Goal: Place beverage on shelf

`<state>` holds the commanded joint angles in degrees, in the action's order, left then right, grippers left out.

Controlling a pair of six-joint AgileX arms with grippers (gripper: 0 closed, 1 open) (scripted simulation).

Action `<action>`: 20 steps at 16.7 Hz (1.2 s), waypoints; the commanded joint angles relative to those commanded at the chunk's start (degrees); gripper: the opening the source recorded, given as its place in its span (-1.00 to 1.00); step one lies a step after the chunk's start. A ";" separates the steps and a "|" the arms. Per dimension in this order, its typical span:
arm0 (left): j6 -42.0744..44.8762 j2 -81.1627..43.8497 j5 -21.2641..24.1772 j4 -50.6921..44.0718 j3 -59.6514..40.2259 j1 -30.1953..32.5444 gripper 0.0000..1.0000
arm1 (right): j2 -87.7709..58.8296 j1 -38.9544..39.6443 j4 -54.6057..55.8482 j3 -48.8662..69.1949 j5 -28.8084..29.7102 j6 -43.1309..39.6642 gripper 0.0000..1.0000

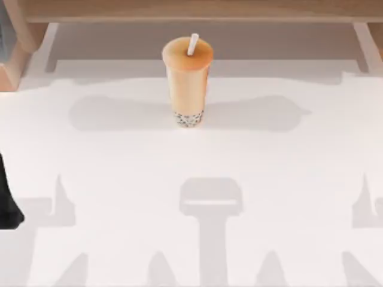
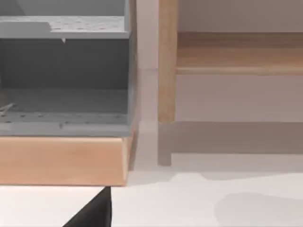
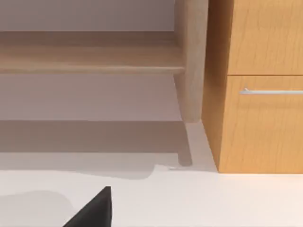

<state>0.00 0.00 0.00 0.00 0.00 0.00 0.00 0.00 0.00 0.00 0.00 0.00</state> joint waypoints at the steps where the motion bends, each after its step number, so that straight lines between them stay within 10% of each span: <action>1: 0.00 0.00 0.00 0.00 0.00 0.00 1.00 | 0.00 0.00 0.00 0.00 0.00 0.00 1.00; 9: 0.02 -16.76 -6.80 13.76 -8.23 7.87 1.00 | 0.00 0.00 0.00 0.00 0.00 0.00 1.00; 20: 0.39 -84.06 -30.71 54.25 -29.98 32.72 1.00 | 0.00 0.00 0.00 0.00 0.00 0.00 1.00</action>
<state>0.39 -84.06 -30.71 54.25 -29.98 32.72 0.00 0.00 0.00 0.00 0.00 0.00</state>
